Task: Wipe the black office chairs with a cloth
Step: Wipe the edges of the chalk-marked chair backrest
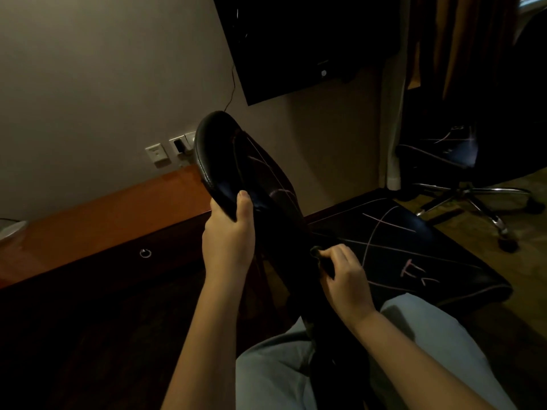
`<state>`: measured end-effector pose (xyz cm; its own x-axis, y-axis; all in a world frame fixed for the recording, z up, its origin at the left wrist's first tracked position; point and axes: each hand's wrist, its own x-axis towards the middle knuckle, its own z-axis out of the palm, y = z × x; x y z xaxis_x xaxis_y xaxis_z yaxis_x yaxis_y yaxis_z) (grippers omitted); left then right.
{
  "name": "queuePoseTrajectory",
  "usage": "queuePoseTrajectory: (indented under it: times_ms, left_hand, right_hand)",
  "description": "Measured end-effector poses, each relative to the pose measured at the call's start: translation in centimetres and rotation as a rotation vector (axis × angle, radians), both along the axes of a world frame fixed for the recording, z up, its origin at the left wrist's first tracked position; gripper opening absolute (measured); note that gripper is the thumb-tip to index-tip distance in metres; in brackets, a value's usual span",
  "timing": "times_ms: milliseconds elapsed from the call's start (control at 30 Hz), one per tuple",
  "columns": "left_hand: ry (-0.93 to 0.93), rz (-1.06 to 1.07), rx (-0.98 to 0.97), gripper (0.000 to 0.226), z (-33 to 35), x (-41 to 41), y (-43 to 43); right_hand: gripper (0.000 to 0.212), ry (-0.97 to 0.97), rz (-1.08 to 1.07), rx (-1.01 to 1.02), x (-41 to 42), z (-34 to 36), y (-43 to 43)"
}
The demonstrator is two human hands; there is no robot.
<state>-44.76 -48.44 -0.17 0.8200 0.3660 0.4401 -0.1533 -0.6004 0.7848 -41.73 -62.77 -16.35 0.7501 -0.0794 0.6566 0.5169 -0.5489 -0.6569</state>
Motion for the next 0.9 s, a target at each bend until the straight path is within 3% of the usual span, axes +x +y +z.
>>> queuePoseTrajectory:
  times_ms: [100, 267, 400, 567, 900]
  left_hand:
    - [0.006, 0.001, 0.000, 0.046, 0.0, -0.1, -0.1]
    - [0.013, 0.012, 0.004, 0.046, -0.1, 0.0, -0.1]
    - [0.034, 0.044, 0.012, 0.043, 0.0, 0.0, -0.2]
    - [0.014, 0.044, 0.013, 0.045, -0.1, 0.2, 0.0]
    - [0.006, 0.018, -0.001, 0.045, -0.1, 0.0, 0.0]
  right_hand:
    - [0.020, -0.012, 0.026, 0.039, -0.7, 1.0, -0.7]
    - [0.015, -0.191, 0.062, 0.190, -1.6, 6.3, 1.0]
    - [0.020, -0.214, 0.175, 0.096, -0.2, 9.6, 3.7]
    - [0.003, -0.263, 0.085, 0.052, 0.8, 7.2, 4.3]
    - [0.027, 0.096, -0.029, -0.074, -0.3, -4.2, -1.5]
